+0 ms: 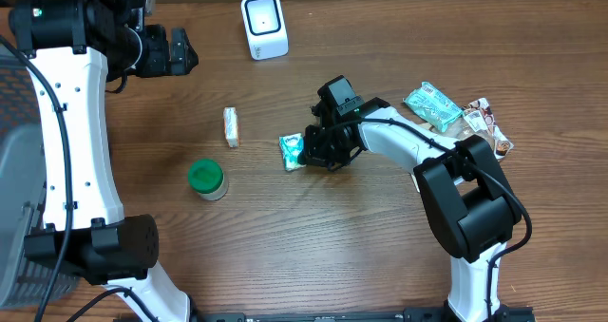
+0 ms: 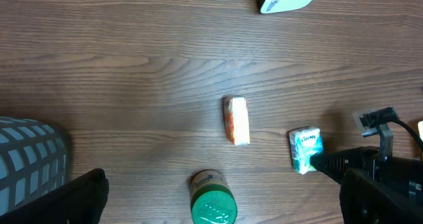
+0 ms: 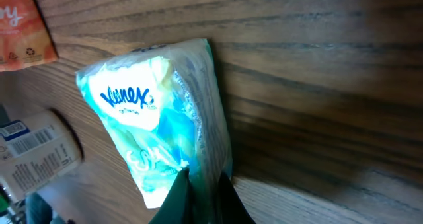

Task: Scan the item barcode
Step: 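Regrasp the Kleenex pack with the right gripper, then lift the Kleenex pack with the right gripper toward the scanner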

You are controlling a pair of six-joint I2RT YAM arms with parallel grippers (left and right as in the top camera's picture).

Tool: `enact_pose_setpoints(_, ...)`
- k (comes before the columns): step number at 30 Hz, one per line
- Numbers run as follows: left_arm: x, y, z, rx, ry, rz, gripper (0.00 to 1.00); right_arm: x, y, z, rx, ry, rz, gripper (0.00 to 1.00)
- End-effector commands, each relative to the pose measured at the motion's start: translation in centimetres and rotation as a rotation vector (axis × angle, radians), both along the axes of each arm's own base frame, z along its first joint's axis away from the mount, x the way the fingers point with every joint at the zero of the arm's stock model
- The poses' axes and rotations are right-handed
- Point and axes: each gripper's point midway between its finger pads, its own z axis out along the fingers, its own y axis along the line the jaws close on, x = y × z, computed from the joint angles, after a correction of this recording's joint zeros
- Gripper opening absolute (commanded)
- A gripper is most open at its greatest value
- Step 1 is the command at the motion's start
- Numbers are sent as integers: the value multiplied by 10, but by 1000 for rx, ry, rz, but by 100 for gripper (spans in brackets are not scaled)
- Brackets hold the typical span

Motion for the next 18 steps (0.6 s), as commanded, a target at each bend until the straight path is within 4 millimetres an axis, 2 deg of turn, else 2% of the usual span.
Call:
enact_pose_setpoints(1,-2,0,12,16,-38,-24,99,-3,7,19,104,-3,57,4)
enact_pose_setpoints(2,-2,0,12,16,-38,-24,99,-3,9,30,152,-10,75,4)
enact_pose_setpoints(6,-2,0,12,16,-38,-24,100,-3,13,103,424,-71,164,4)
enact_pose_setpoints(9,-2,0,12,16,-38,-24,99,-2,2,166,606,-148,199,4)
enact_pose_setpoints(12,-2,0,12,16,-39,-24,99,-1,-16,219,748,-230,227,4)
enact_pose_setpoints(14,-2,0,12,16,-38,-24,99,-1,-30,247,816,-270,229,4)
enact_pose_setpoints(18,-2,0,12,16,-39,-24,100,-2,-52,288,921,-304,237,4)
